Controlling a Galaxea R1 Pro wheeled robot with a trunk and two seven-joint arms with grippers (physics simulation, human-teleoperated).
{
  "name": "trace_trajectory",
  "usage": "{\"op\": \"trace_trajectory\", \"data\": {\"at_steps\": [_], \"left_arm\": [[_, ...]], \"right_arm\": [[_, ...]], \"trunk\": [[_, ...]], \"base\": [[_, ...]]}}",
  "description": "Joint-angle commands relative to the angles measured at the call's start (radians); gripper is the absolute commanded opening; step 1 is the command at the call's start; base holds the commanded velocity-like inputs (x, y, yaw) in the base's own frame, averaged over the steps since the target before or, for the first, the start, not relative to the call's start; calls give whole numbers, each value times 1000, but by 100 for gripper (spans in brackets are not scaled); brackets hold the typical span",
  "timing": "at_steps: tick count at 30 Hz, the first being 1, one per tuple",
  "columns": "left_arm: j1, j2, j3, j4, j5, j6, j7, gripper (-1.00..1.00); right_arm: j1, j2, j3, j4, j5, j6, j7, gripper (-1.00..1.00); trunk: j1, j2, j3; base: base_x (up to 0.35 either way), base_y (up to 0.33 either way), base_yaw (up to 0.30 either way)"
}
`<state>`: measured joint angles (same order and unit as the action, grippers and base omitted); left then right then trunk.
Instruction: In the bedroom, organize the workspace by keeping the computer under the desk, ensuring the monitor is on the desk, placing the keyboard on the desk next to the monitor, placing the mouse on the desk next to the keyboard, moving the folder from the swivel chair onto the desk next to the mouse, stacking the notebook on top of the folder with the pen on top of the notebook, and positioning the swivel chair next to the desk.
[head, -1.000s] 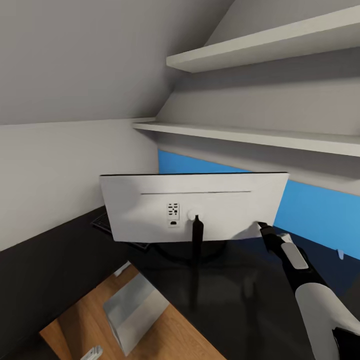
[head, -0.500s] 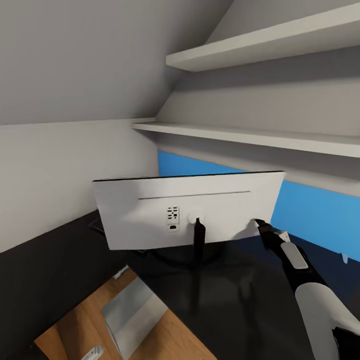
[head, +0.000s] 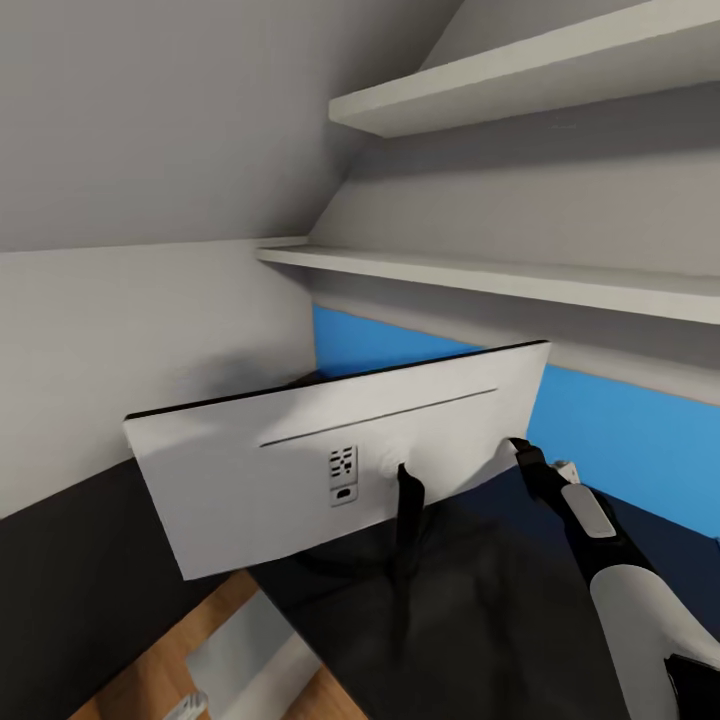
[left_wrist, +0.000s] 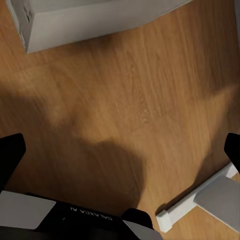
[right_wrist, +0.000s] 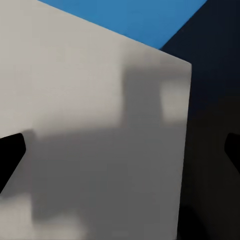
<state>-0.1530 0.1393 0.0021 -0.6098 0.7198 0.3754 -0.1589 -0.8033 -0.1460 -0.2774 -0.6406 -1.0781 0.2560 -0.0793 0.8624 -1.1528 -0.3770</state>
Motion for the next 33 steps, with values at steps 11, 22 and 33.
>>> {"op": "trace_trajectory", "data": {"at_steps": [11, 22, 33], "left_arm": [[0, 0, 0, -1, 7, 6, -3, 100], [0, 0, 0, -1, 8, 6, -4, 100], [0, 0, 0, -1, 7, 6, -5, 100]], "right_arm": [[1, 1, 40, -19, 29, 6, -5, 100], [1, 2, 50, -26, 35, 8, -4, 100], [-9, 2, 153, -34, 36, 47, -5, 100]], "trunk": [[0, -1, -1], [0, -1, -1], [0, -1, -1]], "base": [[20, 0, 0], [59, 54, 0], [29, 29, 0]]}}
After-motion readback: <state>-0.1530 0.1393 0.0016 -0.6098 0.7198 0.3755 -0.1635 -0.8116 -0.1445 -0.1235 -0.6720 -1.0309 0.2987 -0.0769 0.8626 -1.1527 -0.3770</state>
